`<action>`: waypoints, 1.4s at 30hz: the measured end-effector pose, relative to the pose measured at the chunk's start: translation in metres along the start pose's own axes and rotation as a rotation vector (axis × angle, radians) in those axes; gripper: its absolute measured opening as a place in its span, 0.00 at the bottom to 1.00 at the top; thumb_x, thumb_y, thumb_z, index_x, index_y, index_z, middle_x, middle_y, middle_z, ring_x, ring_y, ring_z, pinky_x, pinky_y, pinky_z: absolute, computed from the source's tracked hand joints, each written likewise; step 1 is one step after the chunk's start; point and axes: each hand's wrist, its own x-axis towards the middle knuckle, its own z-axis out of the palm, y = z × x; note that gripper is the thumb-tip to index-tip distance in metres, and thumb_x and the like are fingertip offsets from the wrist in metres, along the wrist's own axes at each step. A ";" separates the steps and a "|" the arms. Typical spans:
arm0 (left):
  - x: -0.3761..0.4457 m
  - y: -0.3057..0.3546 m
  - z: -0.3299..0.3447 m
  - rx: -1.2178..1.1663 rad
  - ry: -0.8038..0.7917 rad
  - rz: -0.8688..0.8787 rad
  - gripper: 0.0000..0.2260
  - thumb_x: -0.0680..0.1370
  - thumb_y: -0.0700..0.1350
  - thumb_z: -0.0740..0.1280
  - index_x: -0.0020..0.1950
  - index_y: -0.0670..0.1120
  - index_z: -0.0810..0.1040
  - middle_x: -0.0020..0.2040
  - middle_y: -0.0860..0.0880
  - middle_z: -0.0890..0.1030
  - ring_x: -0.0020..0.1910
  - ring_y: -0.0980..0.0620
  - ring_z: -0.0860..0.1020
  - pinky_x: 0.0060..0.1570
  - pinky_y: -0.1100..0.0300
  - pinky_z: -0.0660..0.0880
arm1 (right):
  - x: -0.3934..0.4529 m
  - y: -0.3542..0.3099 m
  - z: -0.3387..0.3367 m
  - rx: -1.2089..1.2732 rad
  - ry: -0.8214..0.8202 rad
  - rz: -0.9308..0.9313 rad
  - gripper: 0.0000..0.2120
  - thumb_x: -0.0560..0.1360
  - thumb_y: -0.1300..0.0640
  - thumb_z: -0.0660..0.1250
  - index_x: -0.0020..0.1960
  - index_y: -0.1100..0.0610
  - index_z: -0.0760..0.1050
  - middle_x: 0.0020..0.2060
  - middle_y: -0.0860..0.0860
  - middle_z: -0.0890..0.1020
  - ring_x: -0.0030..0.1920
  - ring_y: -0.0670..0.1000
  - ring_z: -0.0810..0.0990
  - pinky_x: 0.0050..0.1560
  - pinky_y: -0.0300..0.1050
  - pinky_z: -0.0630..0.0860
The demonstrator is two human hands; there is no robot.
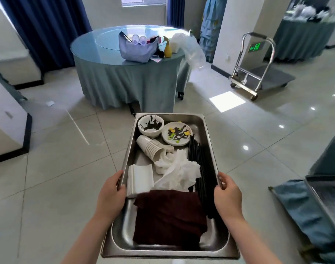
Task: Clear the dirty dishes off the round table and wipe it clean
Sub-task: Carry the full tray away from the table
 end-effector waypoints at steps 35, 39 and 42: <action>0.708 0.359 0.428 0.028 -0.345 0.252 0.23 0.77 0.36 0.61 0.73 0.46 0.69 0.67 0.49 0.75 0.67 0.51 0.71 0.63 0.61 0.64 | 0.756 -0.107 -0.016 0.144 0.440 0.206 0.23 0.74 0.71 0.60 0.66 0.55 0.75 0.55 0.52 0.81 0.53 0.52 0.80 0.53 0.41 0.70; 0.752 0.425 0.495 0.023 -0.359 0.257 0.23 0.78 0.35 0.61 0.73 0.46 0.69 0.68 0.48 0.74 0.67 0.51 0.71 0.63 0.63 0.63 | 0.849 -0.110 -0.062 0.124 0.448 0.203 0.24 0.74 0.71 0.59 0.66 0.55 0.74 0.56 0.52 0.81 0.54 0.52 0.79 0.54 0.41 0.71; 0.785 0.469 0.547 0.006 -0.378 0.267 0.24 0.78 0.35 0.61 0.74 0.45 0.68 0.69 0.47 0.73 0.68 0.50 0.70 0.64 0.62 0.62 | 0.912 -0.110 -0.092 0.115 0.467 0.201 0.24 0.74 0.71 0.59 0.66 0.54 0.75 0.56 0.52 0.81 0.55 0.53 0.80 0.57 0.45 0.74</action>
